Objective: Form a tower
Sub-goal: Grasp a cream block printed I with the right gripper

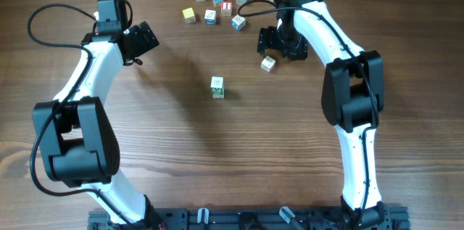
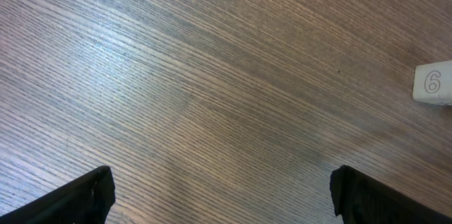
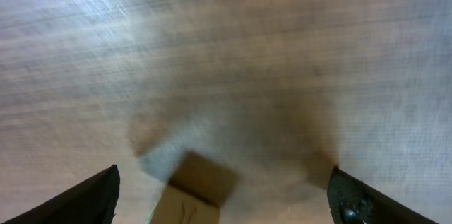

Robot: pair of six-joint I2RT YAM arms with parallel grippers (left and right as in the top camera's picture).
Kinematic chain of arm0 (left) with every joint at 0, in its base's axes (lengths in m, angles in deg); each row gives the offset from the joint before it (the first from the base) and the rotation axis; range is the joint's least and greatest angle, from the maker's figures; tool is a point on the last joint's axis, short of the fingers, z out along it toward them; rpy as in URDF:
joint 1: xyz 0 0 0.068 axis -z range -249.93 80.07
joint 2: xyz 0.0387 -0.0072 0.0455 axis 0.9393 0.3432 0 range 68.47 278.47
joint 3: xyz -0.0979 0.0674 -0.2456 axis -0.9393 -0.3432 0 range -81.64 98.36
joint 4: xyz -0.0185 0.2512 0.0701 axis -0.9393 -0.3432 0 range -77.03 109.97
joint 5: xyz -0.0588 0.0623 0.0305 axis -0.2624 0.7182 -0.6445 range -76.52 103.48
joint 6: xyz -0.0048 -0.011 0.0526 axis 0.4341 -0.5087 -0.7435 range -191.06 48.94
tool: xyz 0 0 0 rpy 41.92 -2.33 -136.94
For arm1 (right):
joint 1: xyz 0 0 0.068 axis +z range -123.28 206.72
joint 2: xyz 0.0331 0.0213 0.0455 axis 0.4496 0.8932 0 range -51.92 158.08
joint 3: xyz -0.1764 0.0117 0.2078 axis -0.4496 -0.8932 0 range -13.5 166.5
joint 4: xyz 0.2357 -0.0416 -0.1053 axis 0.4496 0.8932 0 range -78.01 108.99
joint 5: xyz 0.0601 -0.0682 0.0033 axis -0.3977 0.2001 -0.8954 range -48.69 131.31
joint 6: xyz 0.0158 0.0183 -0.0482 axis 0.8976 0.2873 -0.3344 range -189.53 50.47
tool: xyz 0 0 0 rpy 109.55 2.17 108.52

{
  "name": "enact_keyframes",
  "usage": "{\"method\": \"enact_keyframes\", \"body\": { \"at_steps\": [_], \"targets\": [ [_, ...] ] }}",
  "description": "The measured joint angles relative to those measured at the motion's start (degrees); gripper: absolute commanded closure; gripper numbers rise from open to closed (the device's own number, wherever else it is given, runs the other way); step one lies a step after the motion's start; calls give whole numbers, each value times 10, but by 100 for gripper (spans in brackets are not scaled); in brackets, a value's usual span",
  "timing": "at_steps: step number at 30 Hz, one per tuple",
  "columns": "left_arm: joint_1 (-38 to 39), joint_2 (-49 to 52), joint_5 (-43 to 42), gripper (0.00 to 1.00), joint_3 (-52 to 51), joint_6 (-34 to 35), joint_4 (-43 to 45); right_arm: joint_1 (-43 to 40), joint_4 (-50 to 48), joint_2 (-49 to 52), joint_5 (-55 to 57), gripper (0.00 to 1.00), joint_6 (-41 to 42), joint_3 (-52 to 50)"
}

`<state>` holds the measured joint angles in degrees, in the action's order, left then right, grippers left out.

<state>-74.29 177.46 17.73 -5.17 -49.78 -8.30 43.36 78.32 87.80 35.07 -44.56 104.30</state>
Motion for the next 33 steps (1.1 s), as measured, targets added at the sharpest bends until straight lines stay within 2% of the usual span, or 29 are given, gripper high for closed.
{"method": "enact_keyframes", "body": {
  "at_steps": [3,10,15,17,21,22,23,24,26,27,29,32,33],
  "targets": [
    [0,0,0,0,0,0,0,0,41,0,-21,22,14,0],
    [0,0,0,0,0,0,0,24,43,0,-31,44,23,-1],
    [0,0,0,0,0,0,0,37,43,0,-15,45,34,-1],
    [0,0,0,0,0,0,0,37,40,0,-7,54,40,-1],
    [0,0,0,0,0,0,0,37,42,0,3,46,48,1],
    [0,0,0,0,0,0,0,37,43,-4,11,39,48,1],
    [0,0,0,0,0,0,0,37,44,-10,16,6,48,1],
    [0,0,0,0,0,0,0,37,44,-16,17,0,51,1],
    [0,0,0,0,0,0,0,37,44,-22,7,0,50,1],
    [0,0,0,0,0,0,0,37,44,-22,0,15,50,1],
    [0,0,0,0,0,0,0,37,49,-22,-4,33,50,1],
    [0,0,0,0,0,0,0,38,50,-22,-9,38,54,1],
    [0,0,0,0,0,0,0,40,50,-22,-8,43,54,1]
  ]
}}
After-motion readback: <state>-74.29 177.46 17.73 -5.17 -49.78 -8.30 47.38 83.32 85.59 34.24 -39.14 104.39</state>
